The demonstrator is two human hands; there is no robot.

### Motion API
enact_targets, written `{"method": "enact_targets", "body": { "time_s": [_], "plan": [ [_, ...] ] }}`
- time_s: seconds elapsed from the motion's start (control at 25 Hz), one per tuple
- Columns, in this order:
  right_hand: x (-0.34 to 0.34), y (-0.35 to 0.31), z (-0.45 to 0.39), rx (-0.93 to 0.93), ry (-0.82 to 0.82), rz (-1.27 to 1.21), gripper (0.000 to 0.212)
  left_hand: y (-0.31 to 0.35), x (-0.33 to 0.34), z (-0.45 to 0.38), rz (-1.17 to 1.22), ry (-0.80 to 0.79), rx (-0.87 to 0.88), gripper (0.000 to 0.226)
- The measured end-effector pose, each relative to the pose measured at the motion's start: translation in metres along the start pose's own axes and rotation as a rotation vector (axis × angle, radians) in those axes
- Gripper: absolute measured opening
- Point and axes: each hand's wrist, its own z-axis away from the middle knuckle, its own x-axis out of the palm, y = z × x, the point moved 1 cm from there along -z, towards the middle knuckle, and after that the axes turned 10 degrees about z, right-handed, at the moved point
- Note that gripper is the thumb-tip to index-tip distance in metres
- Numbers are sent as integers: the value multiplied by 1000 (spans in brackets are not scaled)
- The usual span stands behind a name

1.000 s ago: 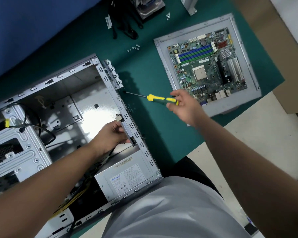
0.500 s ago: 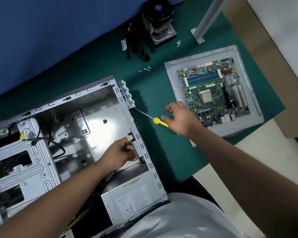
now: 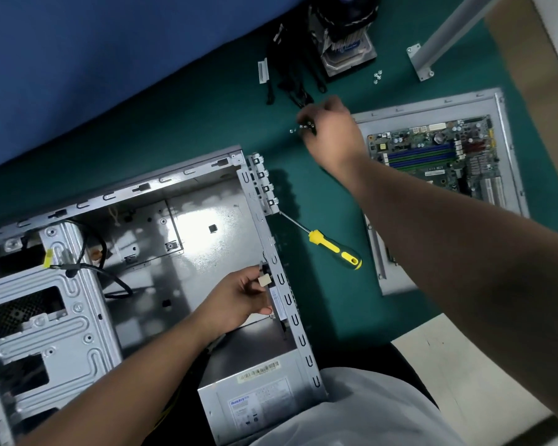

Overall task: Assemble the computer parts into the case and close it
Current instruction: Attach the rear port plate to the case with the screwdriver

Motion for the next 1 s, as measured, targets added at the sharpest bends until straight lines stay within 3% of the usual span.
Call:
{"method": "enact_targets", "body": {
  "time_s": [0.36,0.52,0.64,0.76,1.0],
  "plan": [
    [6,-9,-3,-41,40,114,20,-3,-1,-1,12,15,-6,49],
    [-3,-13,54,41,80,-311,15,2,0,2,-41,29,-14,49],
    [1,-12,123,117,-59,-658,5,3,4,4,-101,21,-3,38],
    [16,-3,174,141,-222,-754,9,2,3,5,-149,55,7,27],
    [53,10,232,289,-346,-873,29,0,6,7,-179,66,17,26]
  ]
}}
